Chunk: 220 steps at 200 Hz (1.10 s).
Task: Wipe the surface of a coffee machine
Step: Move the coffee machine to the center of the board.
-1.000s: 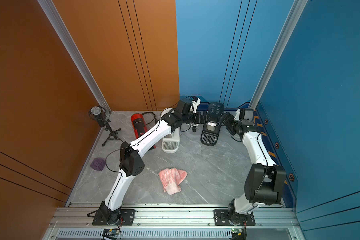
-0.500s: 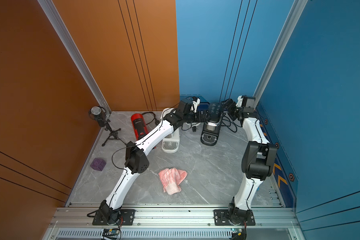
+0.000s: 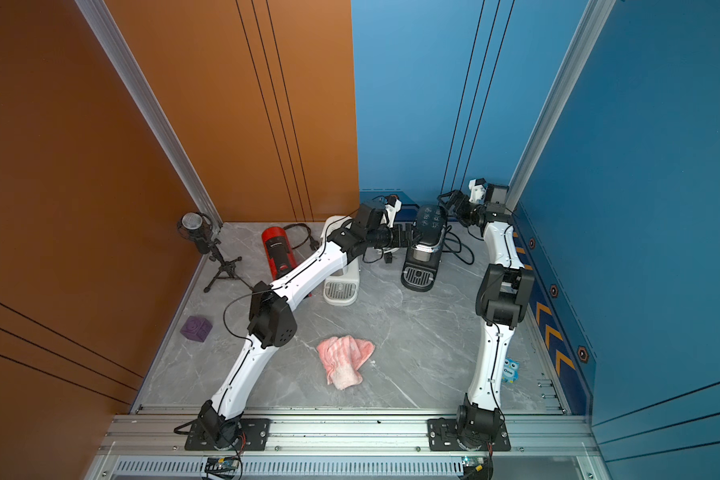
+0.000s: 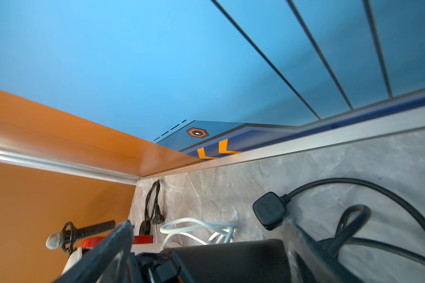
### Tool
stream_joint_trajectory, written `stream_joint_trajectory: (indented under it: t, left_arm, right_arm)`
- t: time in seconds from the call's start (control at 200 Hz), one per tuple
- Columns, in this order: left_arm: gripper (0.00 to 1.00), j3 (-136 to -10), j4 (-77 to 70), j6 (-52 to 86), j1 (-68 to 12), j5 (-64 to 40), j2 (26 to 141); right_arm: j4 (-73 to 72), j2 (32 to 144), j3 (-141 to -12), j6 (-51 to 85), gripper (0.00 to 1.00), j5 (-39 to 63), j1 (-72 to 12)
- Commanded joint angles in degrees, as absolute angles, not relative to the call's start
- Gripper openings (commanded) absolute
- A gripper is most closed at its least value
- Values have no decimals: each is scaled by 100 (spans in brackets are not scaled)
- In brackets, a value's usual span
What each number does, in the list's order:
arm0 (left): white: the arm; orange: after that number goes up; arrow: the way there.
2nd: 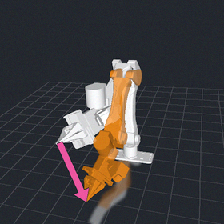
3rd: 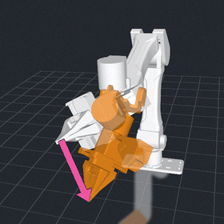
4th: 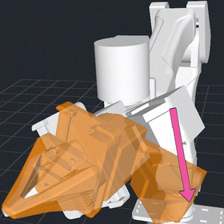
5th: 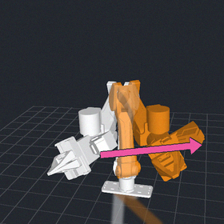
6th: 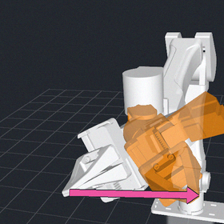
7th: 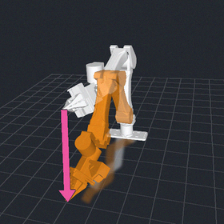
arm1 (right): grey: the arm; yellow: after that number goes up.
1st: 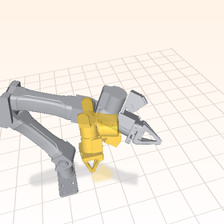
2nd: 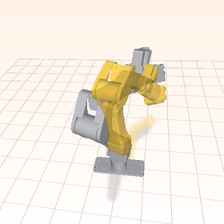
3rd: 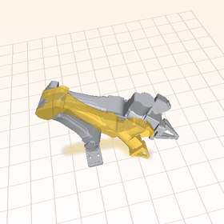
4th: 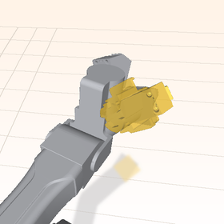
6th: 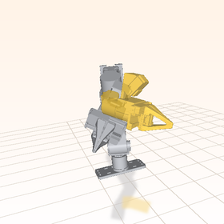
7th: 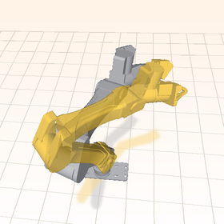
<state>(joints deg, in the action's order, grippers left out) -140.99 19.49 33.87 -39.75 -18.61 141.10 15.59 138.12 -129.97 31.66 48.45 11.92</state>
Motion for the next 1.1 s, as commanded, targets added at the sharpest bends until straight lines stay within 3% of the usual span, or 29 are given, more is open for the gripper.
stream_joint_trajectory:
  t: [0.0,0.2,0.575,1.096]
  left_arm:
    - [90,-13938,2258,3175,-3963,-2071,14062]
    - [90,-13732,2264,3108,-3937,-2146,13995]
    - [89,-13478,2258,3045,-3954,-2167,13910]
    - [89,-12672,2254,2871,-4170,-2029,13304]
  right_arm:
    - [1840,14168,-13647,2847,95,5729,1117]
    - [1909,14244,-13633,2609,93,6394,982]
    - [2560,13800,-12879,1693,83,6680,837]
    - [2986,12394,-10518,556,78,6794,600]
